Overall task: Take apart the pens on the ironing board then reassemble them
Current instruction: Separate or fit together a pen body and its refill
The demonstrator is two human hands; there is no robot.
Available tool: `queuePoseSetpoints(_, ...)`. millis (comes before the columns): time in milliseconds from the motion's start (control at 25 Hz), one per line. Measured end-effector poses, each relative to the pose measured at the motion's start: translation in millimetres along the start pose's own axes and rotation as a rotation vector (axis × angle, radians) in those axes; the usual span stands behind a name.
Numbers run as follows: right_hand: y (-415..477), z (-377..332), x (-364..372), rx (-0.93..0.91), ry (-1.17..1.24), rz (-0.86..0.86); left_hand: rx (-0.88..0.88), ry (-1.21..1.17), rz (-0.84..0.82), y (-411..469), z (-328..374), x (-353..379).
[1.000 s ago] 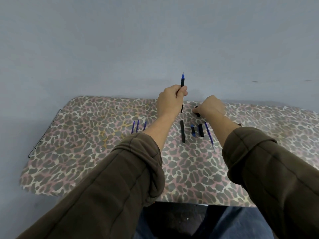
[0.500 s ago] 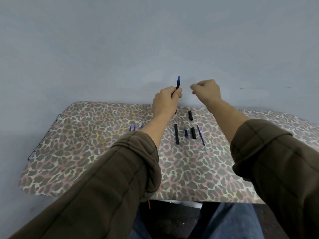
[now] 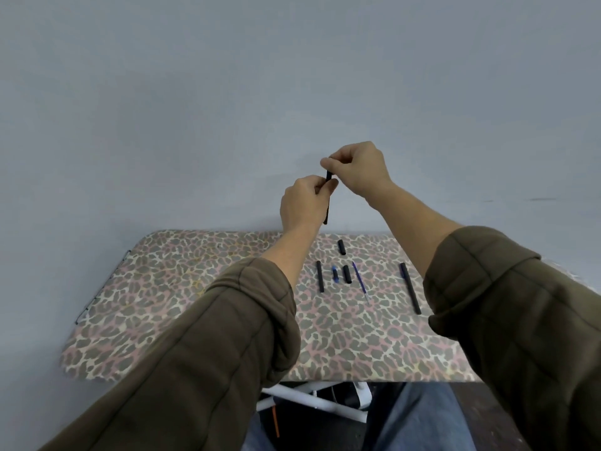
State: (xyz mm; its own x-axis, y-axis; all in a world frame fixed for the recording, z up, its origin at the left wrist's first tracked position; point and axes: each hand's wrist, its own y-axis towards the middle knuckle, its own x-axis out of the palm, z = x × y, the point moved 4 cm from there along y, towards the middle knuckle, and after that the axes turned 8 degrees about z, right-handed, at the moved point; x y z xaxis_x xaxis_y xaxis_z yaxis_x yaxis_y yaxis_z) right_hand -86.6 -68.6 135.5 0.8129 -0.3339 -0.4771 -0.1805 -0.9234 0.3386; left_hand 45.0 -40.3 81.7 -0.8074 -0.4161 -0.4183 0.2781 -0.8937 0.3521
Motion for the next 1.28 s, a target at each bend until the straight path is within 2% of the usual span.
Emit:
queuePoseSetpoints(160,-6,-13,-14,-0.003,-0.004,0.036,0.040,0.012,0.070,-5,18,-13)
queuePoseSetpoints(400,-8,-27,-28,-0.031,-0.051,0.070,0.090,0.024,-0.012,-8,36,-14)
queuePoseSetpoints(560,-8,-35,-34,-0.093,-0.031,0.022,0.091,-0.066,-0.075,-4,41,-17)
queuePoseSetpoints(1120,-10,-23,-50,-0.088,0.212,-0.185,0.073,-0.248,-0.273,-4,37,-16)
queuePoseSetpoints(1200,-9,-21,-49,-0.055,0.188,-0.146,0.095,-0.214,-0.250,-4,39,-17)
queuePoseSetpoints(1280,-8,-18,-47,0.004,0.113,-0.008,0.131,-0.127,-0.143,-2,41,-18)
